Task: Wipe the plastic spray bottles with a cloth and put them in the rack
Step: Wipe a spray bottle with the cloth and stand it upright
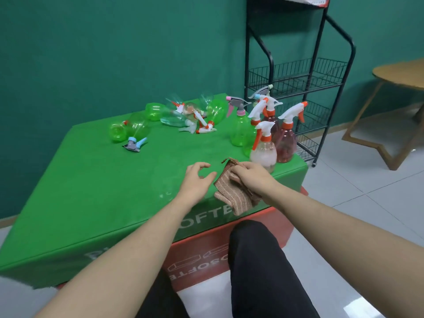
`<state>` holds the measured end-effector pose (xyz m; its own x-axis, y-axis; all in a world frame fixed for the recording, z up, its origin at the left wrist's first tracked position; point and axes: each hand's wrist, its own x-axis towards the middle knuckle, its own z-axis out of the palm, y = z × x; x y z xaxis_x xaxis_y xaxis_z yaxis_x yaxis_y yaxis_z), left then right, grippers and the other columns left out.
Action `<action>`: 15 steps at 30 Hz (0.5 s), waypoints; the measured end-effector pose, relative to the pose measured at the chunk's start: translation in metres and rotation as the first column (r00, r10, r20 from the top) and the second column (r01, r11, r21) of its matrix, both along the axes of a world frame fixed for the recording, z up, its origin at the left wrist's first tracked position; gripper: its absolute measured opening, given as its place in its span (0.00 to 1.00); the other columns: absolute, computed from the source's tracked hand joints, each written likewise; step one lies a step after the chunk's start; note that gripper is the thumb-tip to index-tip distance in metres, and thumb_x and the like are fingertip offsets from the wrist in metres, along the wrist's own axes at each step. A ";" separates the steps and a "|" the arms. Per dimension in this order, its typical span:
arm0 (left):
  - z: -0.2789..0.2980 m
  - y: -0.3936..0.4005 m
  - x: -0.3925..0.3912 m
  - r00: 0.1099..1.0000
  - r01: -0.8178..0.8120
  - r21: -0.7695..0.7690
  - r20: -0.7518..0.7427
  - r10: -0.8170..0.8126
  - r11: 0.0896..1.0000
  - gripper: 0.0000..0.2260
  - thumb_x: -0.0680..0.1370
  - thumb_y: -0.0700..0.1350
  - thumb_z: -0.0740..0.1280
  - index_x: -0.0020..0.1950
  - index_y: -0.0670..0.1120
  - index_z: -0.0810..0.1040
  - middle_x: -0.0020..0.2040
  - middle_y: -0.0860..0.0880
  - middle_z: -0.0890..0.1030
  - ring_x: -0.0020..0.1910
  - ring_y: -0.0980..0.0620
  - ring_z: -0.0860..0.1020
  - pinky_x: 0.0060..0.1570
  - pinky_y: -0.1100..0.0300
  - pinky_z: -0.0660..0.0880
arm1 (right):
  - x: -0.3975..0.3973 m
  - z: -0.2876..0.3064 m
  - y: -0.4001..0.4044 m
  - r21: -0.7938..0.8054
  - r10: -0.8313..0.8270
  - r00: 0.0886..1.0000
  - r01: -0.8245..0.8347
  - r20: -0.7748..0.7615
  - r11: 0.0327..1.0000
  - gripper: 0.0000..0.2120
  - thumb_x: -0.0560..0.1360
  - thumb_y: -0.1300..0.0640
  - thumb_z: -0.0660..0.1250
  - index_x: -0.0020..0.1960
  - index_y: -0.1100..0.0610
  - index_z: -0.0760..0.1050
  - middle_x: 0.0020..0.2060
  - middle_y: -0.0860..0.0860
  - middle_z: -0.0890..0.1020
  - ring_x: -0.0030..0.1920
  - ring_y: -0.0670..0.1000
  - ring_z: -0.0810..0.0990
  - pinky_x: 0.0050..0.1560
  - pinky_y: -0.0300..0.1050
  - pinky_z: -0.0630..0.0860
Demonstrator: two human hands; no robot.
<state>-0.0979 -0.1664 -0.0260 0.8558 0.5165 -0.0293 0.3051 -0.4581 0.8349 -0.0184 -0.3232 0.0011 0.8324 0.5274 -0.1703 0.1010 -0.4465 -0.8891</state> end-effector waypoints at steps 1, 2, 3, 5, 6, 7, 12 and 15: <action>0.001 0.007 -0.005 1.000 -0.012 0.003 -0.001 0.012 1.000 0.13 0.82 0.51 0.67 0.66 0.53 0.74 0.72 0.50 0.70 0.62 0.51 0.74 0.69 0.51 0.70 | -0.002 0.001 0.008 -0.002 0.009 1.000 -0.009 -0.006 1.000 0.15 0.79 0.50 0.63 0.46 0.63 0.79 0.41 0.56 0.84 0.41 0.52 0.78 0.49 0.52 0.79; 0.002 0.014 -0.009 1.000 -0.024 0.003 -0.002 0.024 1.000 0.12 0.82 0.50 0.67 0.65 0.54 0.74 0.72 0.51 0.71 0.61 0.49 0.76 0.68 0.47 0.73 | -0.004 0.002 0.016 -0.006 0.015 1.000 -0.015 -0.009 1.000 0.17 0.79 0.50 0.63 0.51 0.64 0.80 0.45 0.58 0.85 0.42 0.53 0.79 0.52 0.53 0.79; 0.003 0.020 -0.013 0.999 -0.035 0.000 -0.003 0.035 0.999 0.11 0.82 0.50 0.66 0.64 0.53 0.74 0.71 0.51 0.72 0.61 0.47 0.77 0.66 0.45 0.74 | -0.005 0.003 0.024 -0.012 0.027 1.000 -0.027 -0.009 1.000 0.17 0.79 0.50 0.62 0.53 0.63 0.81 0.48 0.59 0.85 0.43 0.53 0.80 0.54 0.54 0.79; 0.005 0.032 -0.020 0.998 -0.057 -0.005 -0.004 0.057 0.998 0.09 0.82 0.49 0.66 0.62 0.54 0.75 0.69 0.51 0.74 0.58 0.45 0.77 0.64 0.45 0.75 | -0.005 0.002 0.038 -0.030 0.058 0.998 -0.059 -0.012 0.998 0.16 0.80 0.49 0.61 0.52 0.59 0.82 0.47 0.57 0.85 0.46 0.54 0.82 0.55 0.54 0.79; 0.006 0.038 -0.023 0.998 -0.065 -0.014 -0.001 0.065 0.998 0.08 0.82 0.49 0.66 0.61 0.54 0.75 0.67 0.51 0.75 0.57 0.44 0.78 0.63 0.45 0.75 | -0.003 0.002 0.044 -0.036 0.068 0.998 -0.069 -0.015 0.997 0.15 0.80 0.48 0.61 0.51 0.57 0.82 0.47 0.55 0.85 0.47 0.55 0.82 0.55 0.53 0.79; 0.005 0.044 -0.024 0.997 -0.071 -0.023 0.000 0.071 0.997 0.08 0.82 0.48 0.66 0.61 0.53 0.75 0.66 0.51 0.76 0.57 0.42 0.78 0.62 0.45 0.75 | -0.002 0.002 0.051 -0.035 0.075 0.997 -0.076 -0.025 0.997 0.15 0.81 0.48 0.61 0.50 0.56 0.81 0.46 0.54 0.85 0.46 0.55 0.82 0.54 0.53 0.79; 0.002 0.074 -0.019 0.996 -0.091 -0.022 -0.003 0.091 0.996 0.11 0.83 0.48 0.66 0.64 0.50 0.77 0.64 0.52 0.76 0.57 0.53 0.76 0.63 0.52 0.74 | 0.010 0.000 0.080 -0.003 0.083 0.992 -0.084 -0.096 0.996 0.14 0.82 0.48 0.60 0.52 0.55 0.80 0.44 0.53 0.84 0.40 0.51 0.81 0.44 0.45 0.79; -0.002 0.094 -0.009 0.995 -0.097 -0.026 -0.012 0.097 0.995 0.10 0.82 0.48 0.66 0.63 0.51 0.77 0.63 0.52 0.77 0.58 0.52 0.77 0.63 0.51 0.74 | 0.021 -0.002 0.099 0.034 0.066 0.986 -0.061 -0.151 0.998 0.13 0.82 0.50 0.60 0.53 0.56 0.80 0.45 0.54 0.84 0.40 0.51 0.82 0.44 0.46 0.79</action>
